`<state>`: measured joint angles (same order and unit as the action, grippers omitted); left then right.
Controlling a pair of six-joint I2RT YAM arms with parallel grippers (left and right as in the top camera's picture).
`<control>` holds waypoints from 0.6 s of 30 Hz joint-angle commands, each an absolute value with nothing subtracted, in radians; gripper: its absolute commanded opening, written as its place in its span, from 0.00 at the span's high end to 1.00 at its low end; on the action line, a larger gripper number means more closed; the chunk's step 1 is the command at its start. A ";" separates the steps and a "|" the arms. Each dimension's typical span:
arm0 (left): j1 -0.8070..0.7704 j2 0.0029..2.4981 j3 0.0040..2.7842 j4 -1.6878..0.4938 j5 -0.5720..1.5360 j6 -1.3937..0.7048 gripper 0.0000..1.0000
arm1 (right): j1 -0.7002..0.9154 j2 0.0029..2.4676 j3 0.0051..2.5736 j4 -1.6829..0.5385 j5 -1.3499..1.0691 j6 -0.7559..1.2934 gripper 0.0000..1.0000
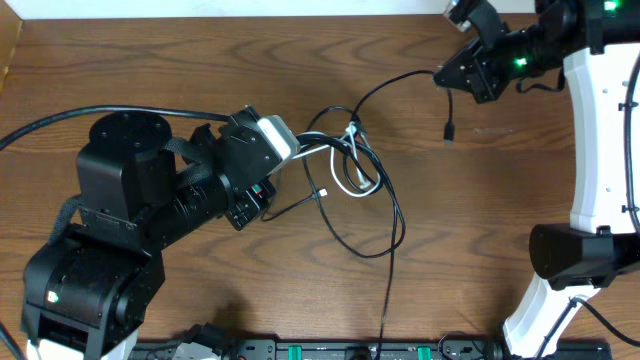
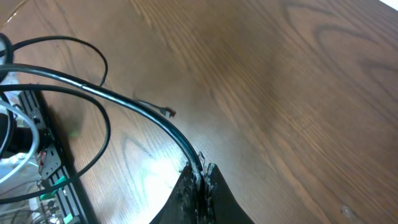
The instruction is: Untangle cables
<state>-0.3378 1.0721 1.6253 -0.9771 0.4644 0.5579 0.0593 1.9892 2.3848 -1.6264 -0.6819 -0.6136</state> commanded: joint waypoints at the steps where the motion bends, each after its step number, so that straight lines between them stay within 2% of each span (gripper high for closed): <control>1: -0.337 1.061 1.628 -0.979 0.420 0.561 0.92 | 0.030 1.982 2.379 -1.617 -0.679 -0.607 0.99; 6: -0.337 1.059 1.628 -0.980 0.402 0.561 0.92 | -0.015 1.982 2.379 -1.609 -0.661 -0.606 0.98; 7: -0.337 1.059 1.628 -0.980 0.402 0.561 0.92 | -0.020 1.982 2.379 -1.611 -0.664 -0.606 0.76; 8: -0.337 1.060 1.628 -0.979 0.403 0.560 0.92 | -0.023 1.982 2.379 -1.616 -0.670 -0.605 0.36; 9: -0.337 1.060 1.628 -0.980 0.403 0.560 0.92 | -0.023 1.982 2.379 -1.616 -0.676 -0.597 0.18; 11: -0.337 1.060 1.628 -0.981 0.404 0.553 0.92 | -0.019 1.982 2.379 -1.616 -0.728 -0.595 0.02; 14: -0.337 1.062 1.628 -0.994 0.403 0.553 0.92 | -0.004 1.982 2.379 -1.618 -0.798 -0.623 0.01; 18: -0.337 1.080 1.628 -0.976 0.373 0.454 0.92 | 0.038 1.982 2.379 -1.625 -0.807 -0.668 0.12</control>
